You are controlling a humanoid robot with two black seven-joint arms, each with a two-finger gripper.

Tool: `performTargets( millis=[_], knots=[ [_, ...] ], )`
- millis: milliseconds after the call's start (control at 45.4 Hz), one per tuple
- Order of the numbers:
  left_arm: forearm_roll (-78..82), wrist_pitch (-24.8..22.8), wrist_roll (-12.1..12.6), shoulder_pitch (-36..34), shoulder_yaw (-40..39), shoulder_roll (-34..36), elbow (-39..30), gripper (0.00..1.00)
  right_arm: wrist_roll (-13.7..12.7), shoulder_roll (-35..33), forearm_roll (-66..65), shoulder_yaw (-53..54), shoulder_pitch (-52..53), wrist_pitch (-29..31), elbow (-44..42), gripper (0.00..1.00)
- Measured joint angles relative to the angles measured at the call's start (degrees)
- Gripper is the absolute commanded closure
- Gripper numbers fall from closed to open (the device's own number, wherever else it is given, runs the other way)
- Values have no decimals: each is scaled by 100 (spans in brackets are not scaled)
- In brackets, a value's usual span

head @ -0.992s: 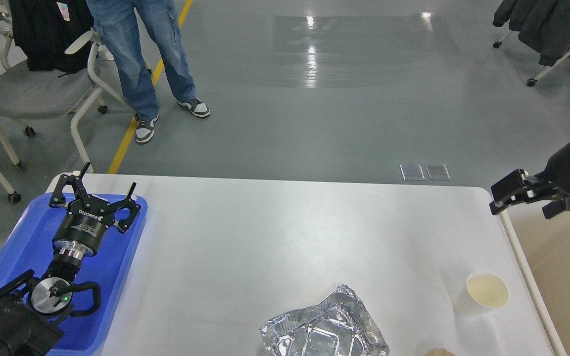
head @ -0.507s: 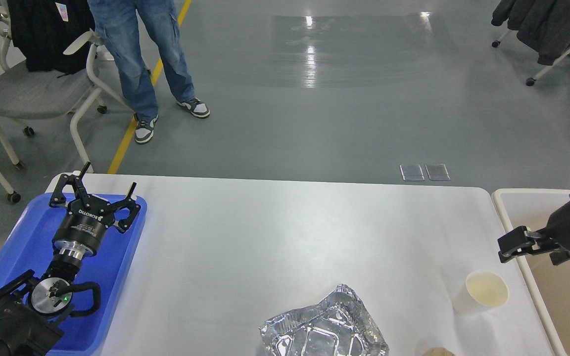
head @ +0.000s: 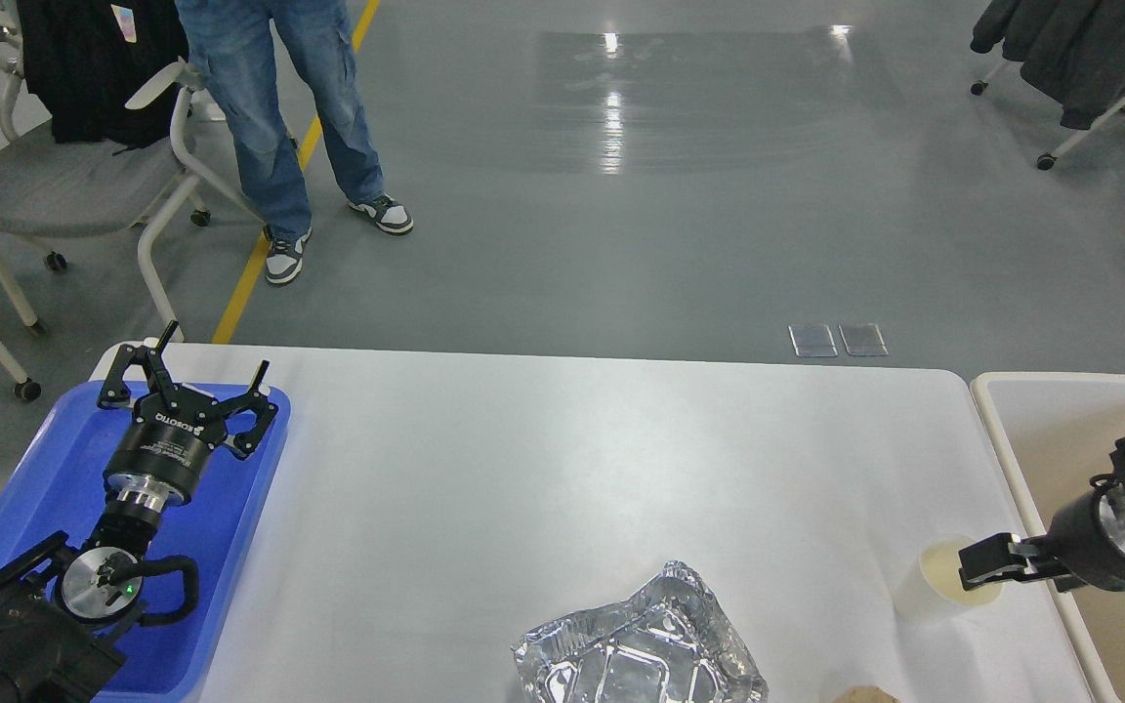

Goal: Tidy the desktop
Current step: 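Lower the right gripper around the white paper cup and close it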

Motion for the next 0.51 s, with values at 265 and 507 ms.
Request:
performTargets(
  millis=[265, 507],
  knots=[
    [0, 0, 0, 0, 0, 0, 0, 1, -2, 0, 13, 163, -354, -304, -128, 1],
    [0, 0, 0, 0, 0, 0, 0, 1, -2, 35, 152, 241, -627, -545, -323, 9]
  ],
)
